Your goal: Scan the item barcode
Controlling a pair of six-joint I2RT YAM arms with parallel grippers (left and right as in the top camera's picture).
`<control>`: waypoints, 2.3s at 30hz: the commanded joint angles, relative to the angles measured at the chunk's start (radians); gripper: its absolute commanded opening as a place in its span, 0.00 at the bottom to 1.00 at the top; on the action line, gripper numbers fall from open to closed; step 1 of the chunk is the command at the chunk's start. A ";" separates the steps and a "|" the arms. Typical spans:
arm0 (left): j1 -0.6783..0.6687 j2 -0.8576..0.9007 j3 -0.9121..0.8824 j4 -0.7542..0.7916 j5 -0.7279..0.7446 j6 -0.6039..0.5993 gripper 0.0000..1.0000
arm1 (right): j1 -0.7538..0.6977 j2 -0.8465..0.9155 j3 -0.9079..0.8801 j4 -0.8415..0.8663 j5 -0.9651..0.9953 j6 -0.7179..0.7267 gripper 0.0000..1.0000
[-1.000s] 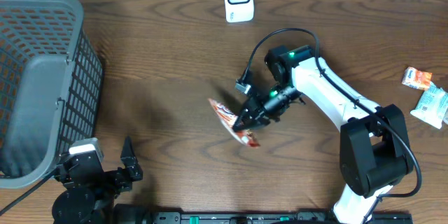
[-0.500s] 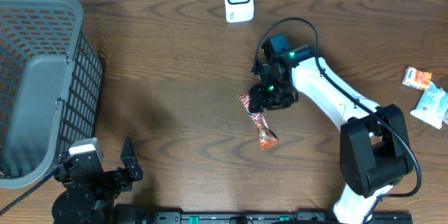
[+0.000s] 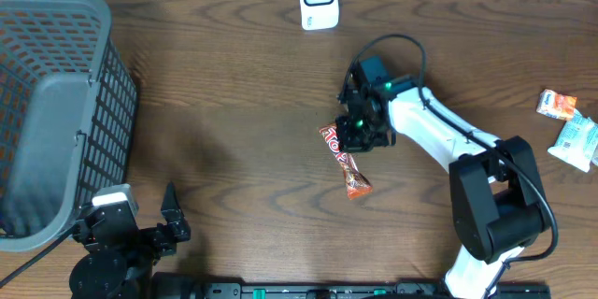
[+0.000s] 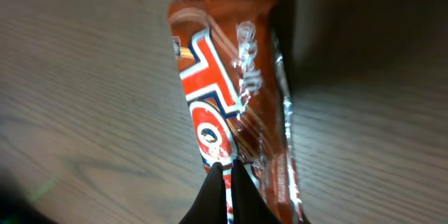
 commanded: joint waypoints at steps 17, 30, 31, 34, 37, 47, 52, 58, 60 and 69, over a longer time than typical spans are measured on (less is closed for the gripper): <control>0.003 -0.005 -0.001 0.001 0.009 -0.001 0.98 | -0.005 0.097 0.082 -0.109 0.436 0.126 0.01; 0.003 -0.005 -0.001 0.001 0.009 -0.001 0.98 | 0.002 0.105 0.299 -0.312 0.261 0.084 0.01; 0.003 -0.005 -0.001 0.001 0.009 -0.001 0.98 | 0.004 0.105 0.271 -0.295 0.261 0.084 0.01; 0.003 -0.005 -0.001 0.001 0.009 -0.001 0.98 | 0.010 0.106 0.156 -0.201 0.269 0.097 0.01; 0.003 -0.005 0.000 0.001 0.009 -0.001 0.98 | 0.011 0.106 0.065 -0.135 0.331 0.167 0.01; 0.003 -0.005 0.000 0.001 0.009 -0.001 0.98 | 0.011 0.104 0.169 -0.245 0.349 0.098 0.02; 0.003 -0.005 0.000 0.001 0.009 -0.001 0.98 | 0.017 0.101 0.370 -0.484 0.268 0.056 0.57; 0.003 -0.005 0.000 0.001 0.009 -0.001 0.98 | 0.080 0.085 0.413 -0.592 0.445 0.062 0.99; 0.003 -0.005 0.000 0.001 0.009 -0.001 0.98 | 0.106 0.085 0.368 -0.592 0.500 0.099 0.99; 0.003 -0.005 0.000 0.001 0.009 -0.001 0.98 | 0.150 0.085 0.137 -0.496 0.558 0.180 0.99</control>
